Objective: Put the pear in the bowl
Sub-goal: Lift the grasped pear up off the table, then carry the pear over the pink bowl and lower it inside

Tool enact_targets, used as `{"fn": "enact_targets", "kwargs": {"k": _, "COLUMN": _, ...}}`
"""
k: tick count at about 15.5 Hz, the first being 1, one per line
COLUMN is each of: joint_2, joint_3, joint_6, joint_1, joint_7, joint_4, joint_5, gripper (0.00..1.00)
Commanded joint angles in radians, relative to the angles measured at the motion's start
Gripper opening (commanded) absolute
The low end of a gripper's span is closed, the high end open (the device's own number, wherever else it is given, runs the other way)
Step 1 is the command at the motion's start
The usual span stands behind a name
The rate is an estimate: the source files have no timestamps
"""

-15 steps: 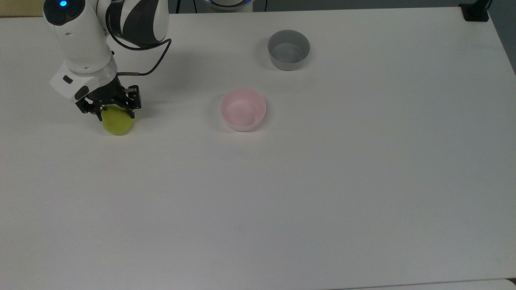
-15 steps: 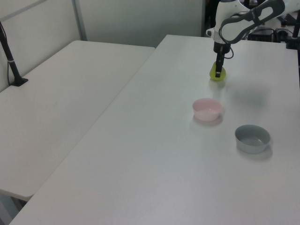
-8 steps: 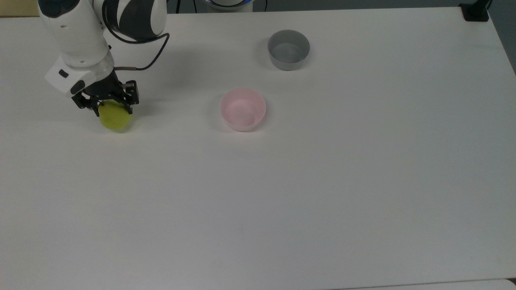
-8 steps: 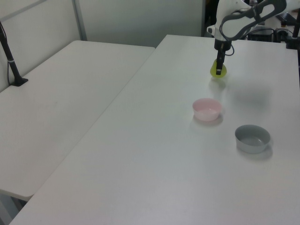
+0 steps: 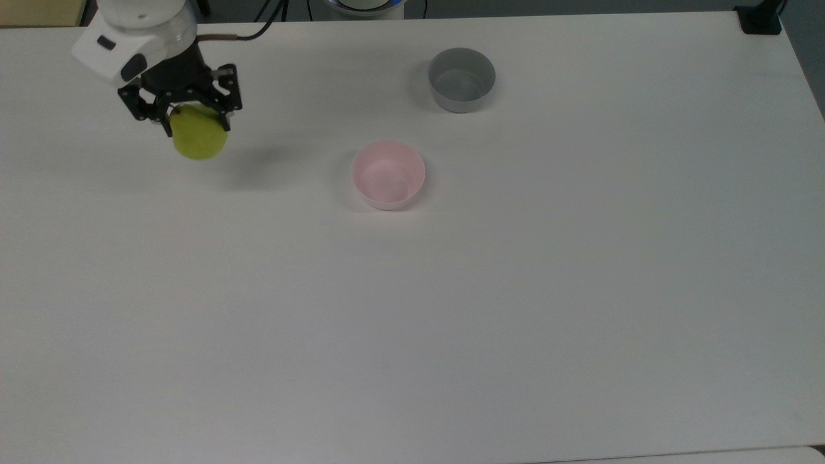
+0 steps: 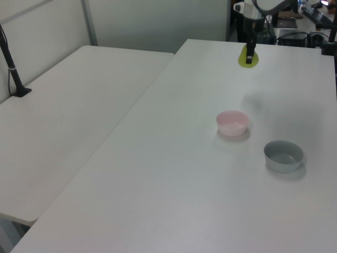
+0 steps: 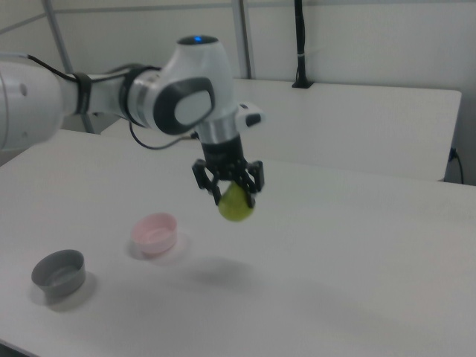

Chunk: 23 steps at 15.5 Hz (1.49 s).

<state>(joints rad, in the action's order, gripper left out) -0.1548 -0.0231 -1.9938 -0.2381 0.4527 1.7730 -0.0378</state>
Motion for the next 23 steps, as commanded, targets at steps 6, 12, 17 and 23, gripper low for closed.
{"fn": "enact_targets", "kwargs": {"k": 6, "joint_2": 0.089, "joint_3": 0.069, "joint_6": 0.259, "joint_1": 0.077, "joint_7": -0.167, "joint_4": -0.124, "joint_5": 0.016, "gripper": 0.15}}
{"fn": "enact_targets", "kwargs": {"k": 12, "joint_2": 0.110, "joint_3": 0.063, "joint_6": 0.247, "joint_1": 0.183, "joint_7": -0.298, "joint_4": -0.089, "joint_5": 0.018, "gripper": 0.16}}
{"fn": "enact_targets", "kwargs": {"k": 17, "joint_2": 0.106, "joint_3": 0.054, "joint_6": 0.173, "joint_1": 0.269, "joint_7": -0.348, "joint_4": -0.017, "joint_5": 0.024, "gripper": 0.16}}
{"fn": "enact_targets", "kwargs": {"k": 23, "joint_2": 0.060, "joint_3": 0.049, "joint_6": 0.003, "joint_1": 0.316, "joint_7": -0.371, "joint_4": 0.094, "joint_5": 0.027, "gripper": 0.16}}
